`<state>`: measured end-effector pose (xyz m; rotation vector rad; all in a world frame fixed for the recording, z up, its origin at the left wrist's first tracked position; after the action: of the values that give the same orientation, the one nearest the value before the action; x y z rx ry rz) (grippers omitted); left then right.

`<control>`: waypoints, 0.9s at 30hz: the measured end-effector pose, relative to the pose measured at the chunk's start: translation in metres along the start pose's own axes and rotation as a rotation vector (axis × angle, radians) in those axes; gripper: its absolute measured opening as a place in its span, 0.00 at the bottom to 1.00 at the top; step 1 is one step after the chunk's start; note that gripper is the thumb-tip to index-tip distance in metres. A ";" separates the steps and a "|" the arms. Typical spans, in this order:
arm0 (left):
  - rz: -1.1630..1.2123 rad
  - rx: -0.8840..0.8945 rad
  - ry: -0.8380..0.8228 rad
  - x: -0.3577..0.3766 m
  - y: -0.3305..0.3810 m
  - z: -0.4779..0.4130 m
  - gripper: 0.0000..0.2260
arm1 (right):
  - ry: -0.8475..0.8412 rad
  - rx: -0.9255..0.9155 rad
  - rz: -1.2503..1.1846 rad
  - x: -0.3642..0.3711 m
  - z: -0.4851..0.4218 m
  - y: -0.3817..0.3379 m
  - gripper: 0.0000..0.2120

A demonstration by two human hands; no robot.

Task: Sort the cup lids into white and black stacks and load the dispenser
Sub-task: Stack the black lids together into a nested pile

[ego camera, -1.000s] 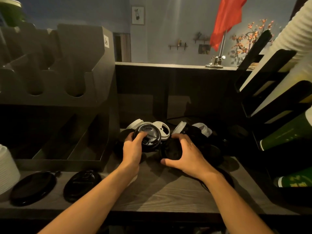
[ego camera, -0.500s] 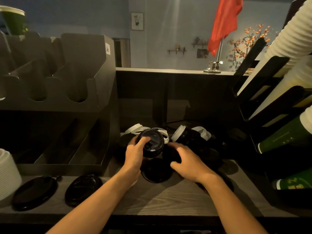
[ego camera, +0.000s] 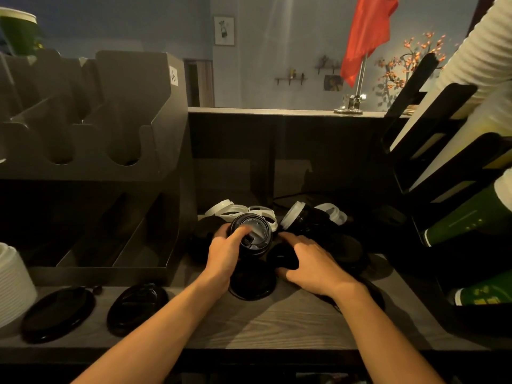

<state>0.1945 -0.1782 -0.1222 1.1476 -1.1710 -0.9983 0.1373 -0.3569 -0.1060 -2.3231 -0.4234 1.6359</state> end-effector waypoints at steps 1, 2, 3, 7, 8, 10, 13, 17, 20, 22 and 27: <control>0.000 0.003 0.003 0.000 0.000 -0.001 0.15 | 0.037 0.005 -0.042 -0.005 -0.001 -0.001 0.42; -0.002 0.006 0.003 -0.001 0.000 -0.001 0.16 | 0.077 0.010 -0.090 -0.011 -0.002 -0.003 0.43; -0.002 0.010 0.005 -0.001 0.000 -0.001 0.17 | 0.119 0.012 -0.133 -0.016 -0.002 -0.005 0.45; 0.018 0.011 0.019 -0.004 0.000 -0.002 0.19 | 0.242 0.009 -0.155 -0.027 -0.004 -0.007 0.48; 0.016 0.015 0.021 -0.004 0.000 -0.002 0.18 | 0.266 0.009 -0.153 -0.029 -0.004 -0.007 0.47; 0.018 0.022 0.030 -0.006 0.000 -0.003 0.16 | 0.332 -0.003 -0.154 -0.035 -0.004 -0.007 0.46; 0.023 0.014 0.042 -0.007 -0.001 -0.004 0.14 | 0.394 0.009 -0.234 -0.041 -0.003 -0.005 0.44; 0.029 -0.024 0.035 -0.007 -0.004 -0.004 0.18 | 0.376 -0.033 -0.338 -0.040 -0.001 -0.008 0.43; 0.043 -0.058 0.029 -0.008 -0.005 -0.005 0.28 | 0.350 -0.026 -0.431 -0.037 -0.001 -0.006 0.42; 0.043 -0.062 -0.012 -0.006 -0.005 -0.007 0.31 | 0.365 -0.014 -0.503 -0.038 -0.001 -0.005 0.42; 0.039 -0.041 -0.049 -0.006 -0.002 -0.010 0.34 | 0.417 0.085 -0.717 -0.041 -0.005 0.007 0.47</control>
<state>0.2035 -0.1717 -0.1249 1.0700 -1.2022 -1.0206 0.1289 -0.3795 -0.0713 -2.0173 -0.9234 0.7985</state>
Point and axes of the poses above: each hand's wrist, its own z-axis away from the middle knuckle, its own x-axis out of the palm, y = z × x, the point moved 9 cm from there along -z, towards the middle knuckle, and after that the axes turned 10 degrees about y, right-handed, at the moved point
